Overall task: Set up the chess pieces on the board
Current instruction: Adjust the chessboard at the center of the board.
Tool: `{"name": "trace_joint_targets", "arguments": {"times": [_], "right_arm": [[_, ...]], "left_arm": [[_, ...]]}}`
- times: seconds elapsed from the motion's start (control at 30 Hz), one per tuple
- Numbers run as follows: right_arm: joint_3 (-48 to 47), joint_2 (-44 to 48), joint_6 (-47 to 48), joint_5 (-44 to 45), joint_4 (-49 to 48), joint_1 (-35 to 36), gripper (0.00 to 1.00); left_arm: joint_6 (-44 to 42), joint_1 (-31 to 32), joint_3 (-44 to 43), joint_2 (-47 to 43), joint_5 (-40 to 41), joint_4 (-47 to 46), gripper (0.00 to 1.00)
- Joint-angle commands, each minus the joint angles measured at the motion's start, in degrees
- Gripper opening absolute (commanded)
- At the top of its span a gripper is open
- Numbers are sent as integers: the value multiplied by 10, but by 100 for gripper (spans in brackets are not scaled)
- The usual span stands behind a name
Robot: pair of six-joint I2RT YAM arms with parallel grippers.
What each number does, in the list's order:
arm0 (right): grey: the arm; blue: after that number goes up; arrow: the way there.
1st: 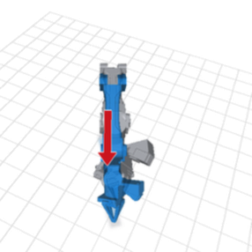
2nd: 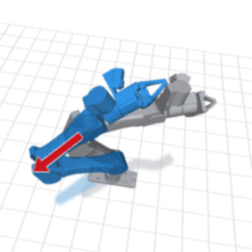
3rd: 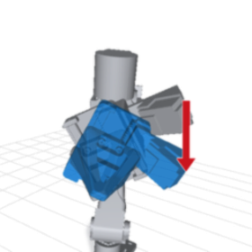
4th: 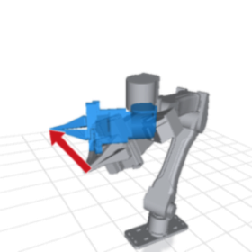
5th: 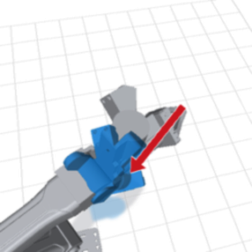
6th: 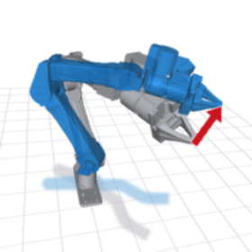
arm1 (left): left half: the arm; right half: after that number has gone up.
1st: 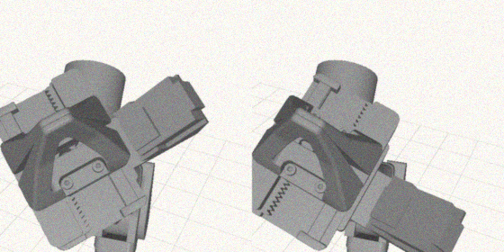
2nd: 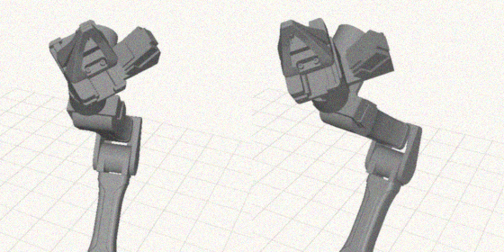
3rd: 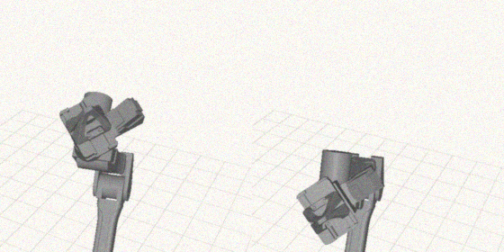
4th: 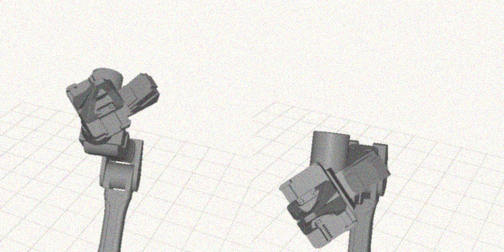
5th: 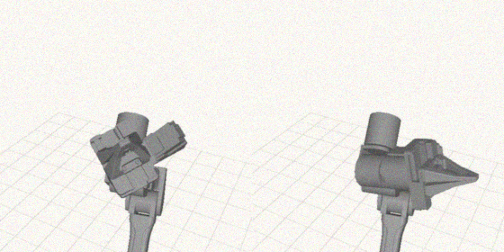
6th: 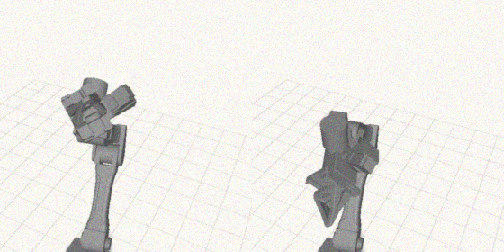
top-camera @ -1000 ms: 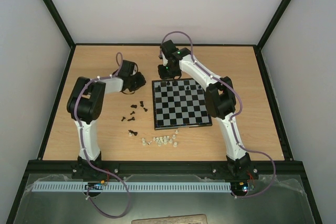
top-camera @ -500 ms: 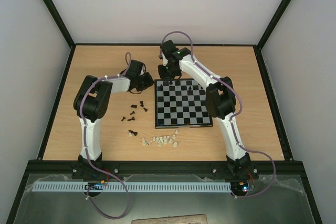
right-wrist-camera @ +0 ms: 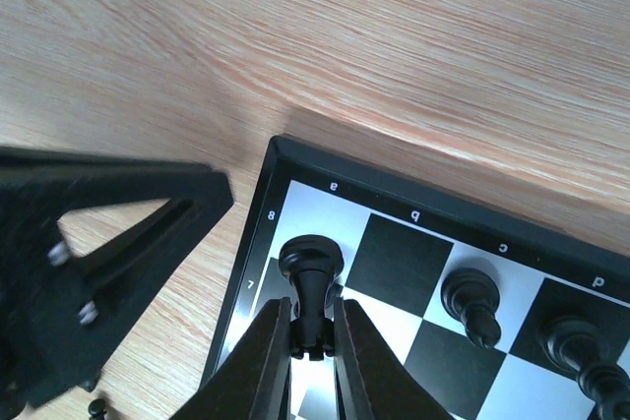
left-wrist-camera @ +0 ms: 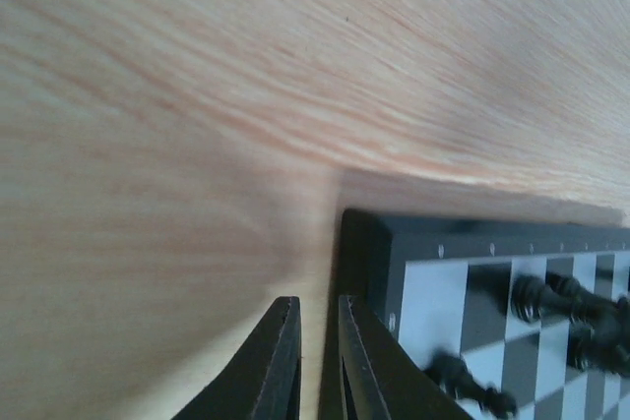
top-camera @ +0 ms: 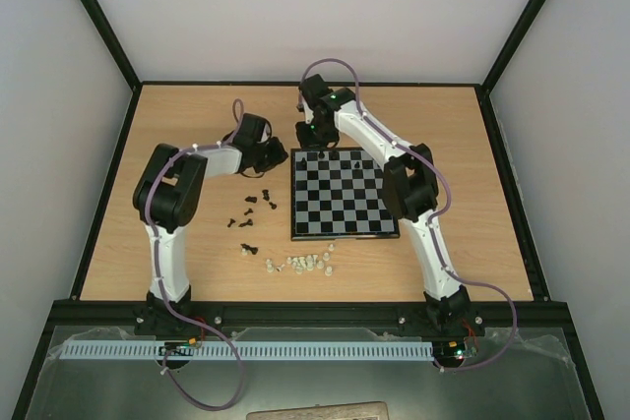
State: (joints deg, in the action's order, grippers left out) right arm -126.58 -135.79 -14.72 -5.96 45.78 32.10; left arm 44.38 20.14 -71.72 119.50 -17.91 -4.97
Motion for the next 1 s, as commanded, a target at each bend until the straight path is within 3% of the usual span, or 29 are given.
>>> {"name": "trace_joint_targets", "arguments": {"times": [0.0,0.4,0.97], "right_arm": [[-43,-36,12,-2,60,0,12],[-88,-80,12,7,80,8,14],[-97,-95,1,5,67,16,14]], "left_arm": [[-10,2,41,-73,13,12,15],[-34,-1,163,-227,33,32,17],[-38,-13,182,-243,13,21,17]]}}
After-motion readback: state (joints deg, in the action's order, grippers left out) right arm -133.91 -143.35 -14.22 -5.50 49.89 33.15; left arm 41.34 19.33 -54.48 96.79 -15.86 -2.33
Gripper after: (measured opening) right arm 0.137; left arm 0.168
